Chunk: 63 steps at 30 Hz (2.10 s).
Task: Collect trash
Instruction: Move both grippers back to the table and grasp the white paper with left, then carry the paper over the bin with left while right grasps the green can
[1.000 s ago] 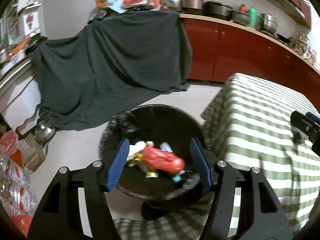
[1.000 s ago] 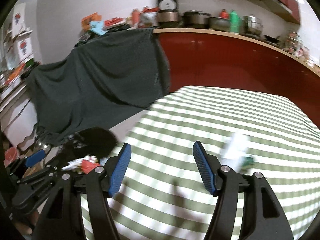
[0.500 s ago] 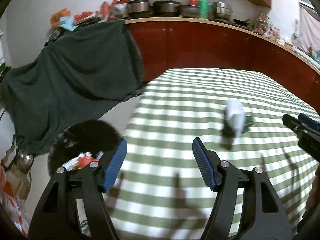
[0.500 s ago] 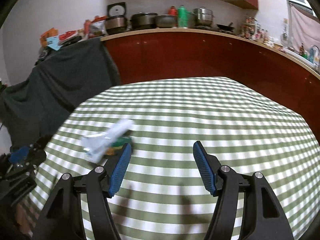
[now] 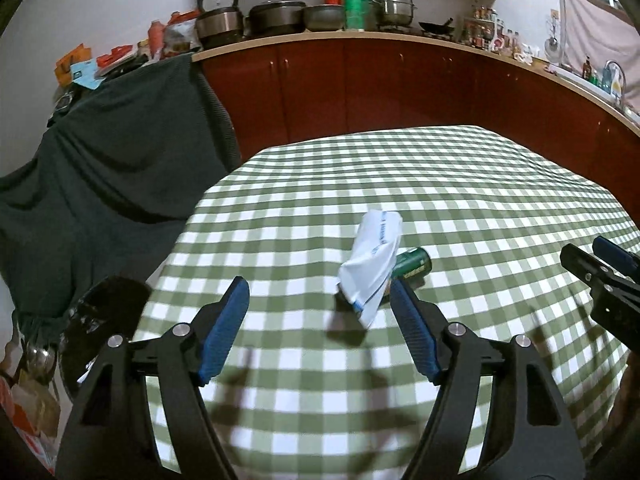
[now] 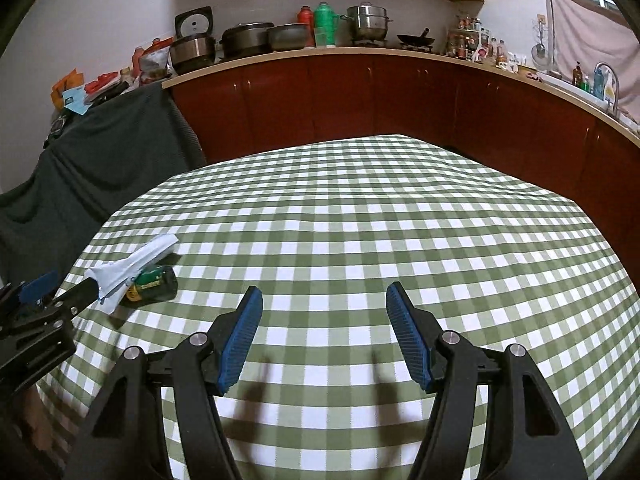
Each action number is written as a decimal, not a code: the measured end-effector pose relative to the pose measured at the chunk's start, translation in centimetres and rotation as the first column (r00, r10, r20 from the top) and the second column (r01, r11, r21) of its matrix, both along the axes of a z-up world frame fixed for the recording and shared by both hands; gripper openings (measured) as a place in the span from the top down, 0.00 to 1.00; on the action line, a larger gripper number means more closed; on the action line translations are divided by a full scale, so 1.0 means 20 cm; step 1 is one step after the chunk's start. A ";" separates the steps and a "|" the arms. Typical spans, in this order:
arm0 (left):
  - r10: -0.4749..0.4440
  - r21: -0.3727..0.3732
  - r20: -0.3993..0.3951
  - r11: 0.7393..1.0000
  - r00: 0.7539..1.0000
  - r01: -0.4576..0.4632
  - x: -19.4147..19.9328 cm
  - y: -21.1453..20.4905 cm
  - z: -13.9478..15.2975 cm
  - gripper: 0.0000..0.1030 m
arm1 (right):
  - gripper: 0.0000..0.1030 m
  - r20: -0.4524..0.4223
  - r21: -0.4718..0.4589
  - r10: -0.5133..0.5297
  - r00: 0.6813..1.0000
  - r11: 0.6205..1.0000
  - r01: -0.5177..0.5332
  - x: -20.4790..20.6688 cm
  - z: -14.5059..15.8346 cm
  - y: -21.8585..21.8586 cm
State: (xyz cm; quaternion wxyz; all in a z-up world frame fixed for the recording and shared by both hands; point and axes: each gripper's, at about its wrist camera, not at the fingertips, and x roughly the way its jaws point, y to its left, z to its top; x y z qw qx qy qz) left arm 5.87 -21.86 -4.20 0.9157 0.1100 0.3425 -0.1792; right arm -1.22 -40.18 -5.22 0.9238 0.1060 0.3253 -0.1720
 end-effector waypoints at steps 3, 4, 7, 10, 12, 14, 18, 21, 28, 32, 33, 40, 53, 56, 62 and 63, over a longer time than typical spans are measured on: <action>-0.017 0.003 -0.013 1.000 1.000 0.017 0.04 -0.04 -0.02 0.31 | 0.39 0.000 0.012 -0.002 1.000 1.000 0.002 0.01 -0.01 -0.02; -0.022 0.004 -0.015 1.000 1.000 0.022 0.05 -0.05 -0.02 0.31 | 0.39 0.000 0.015 -0.001 1.000 1.000 0.001 0.01 -0.01 -0.03; -0.034 0.008 -0.016 0.999 0.999 0.035 0.06 -0.07 -0.04 0.34 | 0.39 -0.002 0.024 0.004 1.000 1.000 -0.004 0.02 -0.02 -0.03; -0.054 0.008 -0.032 0.998 0.998 0.055 0.07 -0.09 -0.06 0.51 | 0.39 -0.004 0.028 0.008 1.000 1.000 -0.008 0.03 -0.03 -0.03; -0.064 0.009 -0.042 0.998 0.997 0.065 0.08 -0.10 -0.08 0.61 | 0.39 -0.006 0.031 0.010 1.000 0.999 -0.010 0.03 -0.03 -0.03; -0.073 0.009 -0.052 0.997 0.996 0.073 0.09 -0.09 -0.09 0.74 | 0.39 -0.007 0.032 0.010 1.000 0.999 -0.009 0.04 -0.04 -0.03; -0.086 0.010 -0.047 0.996 0.995 0.086 0.08 -0.09 -0.10 0.75 | 0.39 -0.010 0.034 0.012 1.000 0.999 -0.012 0.04 -0.04 -0.03; -0.085 0.004 -0.042 0.996 0.995 0.085 0.08 -0.08 -0.09 0.77 | 0.39 -0.015 0.035 0.018 1.000 0.999 -0.017 0.04 -0.05 -0.02; -0.042 -0.007 -0.026 0.999 0.999 0.042 0.06 0.02 -0.05 0.77 | 0.39 -0.012 0.043 0.059 0.998 0.997 -0.059 0.08 -0.04 0.07; 0.002 -0.004 -0.013 1.000 1.000 -0.002 0.06 0.14 -0.03 0.77 | 0.39 -0.012 0.050 0.100 0.995 0.994 -0.099 0.12 -0.04 0.16; 0.017 -0.005 -0.012 1.000 1.000 -0.017 0.06 0.18 -0.02 0.77 | 0.39 -0.014 0.055 0.114 0.993 0.992 -0.113 0.14 -0.04 0.20; 0.113 0.002 -0.002 0.994 0.994 -0.113 0.08 0.44 0.00 0.77 | 0.36 -0.022 0.082 0.190 0.981 0.979 -0.188 0.26 -0.04 0.40; 0.248 -0.011 0.002 0.969 0.969 -0.248 0.14 0.81 0.01 0.77 | 0.35 -0.093 0.132 0.230 0.969 0.967 -0.217 0.47 -0.10 0.60; 0.263 -0.018 0.000 0.965 0.965 -0.263 0.16 0.86 0.01 0.77 | 0.34 -0.112 0.123 0.216 0.970 0.972 -0.202 0.51 -0.11 0.62; 0.275 -0.027 -0.010 0.961 0.961 -0.276 0.18 0.93 -0.02 0.77 | 0.32 -0.138 0.130 0.211 0.968 0.973 -0.193 0.57 -0.13 0.63; 0.278 -0.029 -0.013 0.960 0.961 -0.278 0.19 0.94 -0.03 0.77 | 0.32 -0.140 0.131 0.210 0.968 0.973 -0.192 0.57 -0.13 0.62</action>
